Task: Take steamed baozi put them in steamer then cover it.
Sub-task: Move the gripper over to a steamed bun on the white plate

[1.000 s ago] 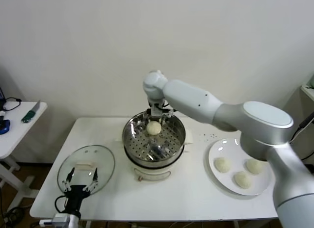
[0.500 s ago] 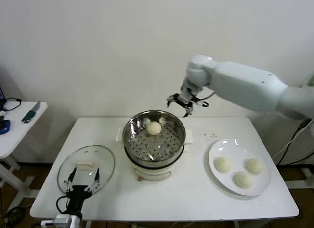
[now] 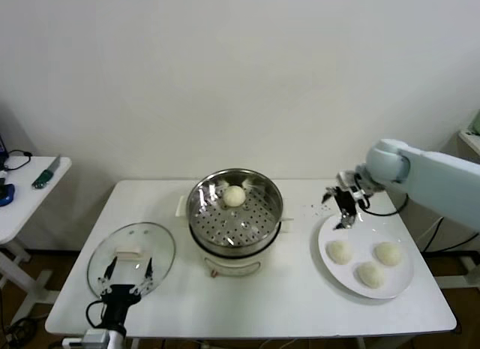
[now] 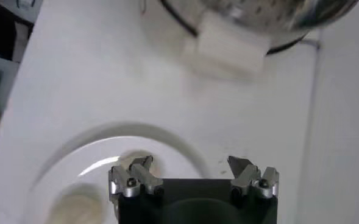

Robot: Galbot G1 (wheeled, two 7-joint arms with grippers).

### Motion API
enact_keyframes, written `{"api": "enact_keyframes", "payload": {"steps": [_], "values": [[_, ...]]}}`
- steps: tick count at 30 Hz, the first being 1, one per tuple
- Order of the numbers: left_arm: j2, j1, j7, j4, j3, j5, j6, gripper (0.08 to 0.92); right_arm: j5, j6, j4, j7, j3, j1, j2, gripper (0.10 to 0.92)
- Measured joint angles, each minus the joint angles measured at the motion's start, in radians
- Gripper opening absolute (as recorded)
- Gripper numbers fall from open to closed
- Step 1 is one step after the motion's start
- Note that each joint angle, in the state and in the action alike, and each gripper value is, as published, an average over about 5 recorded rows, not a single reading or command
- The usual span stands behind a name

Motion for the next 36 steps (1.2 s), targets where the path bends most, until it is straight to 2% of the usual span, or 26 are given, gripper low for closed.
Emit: {"api": "enact_keyframes", "payload": {"steps": [12, 28, 36], "values": [[-0.005, -0.004, -0.003, 0.015, -0.003, 0.003, 0.002, 0.823, -0.039, -0.029, -0.120, -0.007, 0.099, -0.178, 0.017, 0.823], [-0.005, -0.008, -0.007, 0.028, -0.006, 0.002, 0.003, 0.823, -0.058, -0.033, -0.231, -0.001, 0.141, -0.258, 0.112, 0.818], [-0.005, -0.008, -0.013, 0.029, -0.001, 0.001, 0.004, 0.823, -0.056, -0.027, -0.248, -0.003, 0.151, -0.267, 0.125, 0.725]]}}
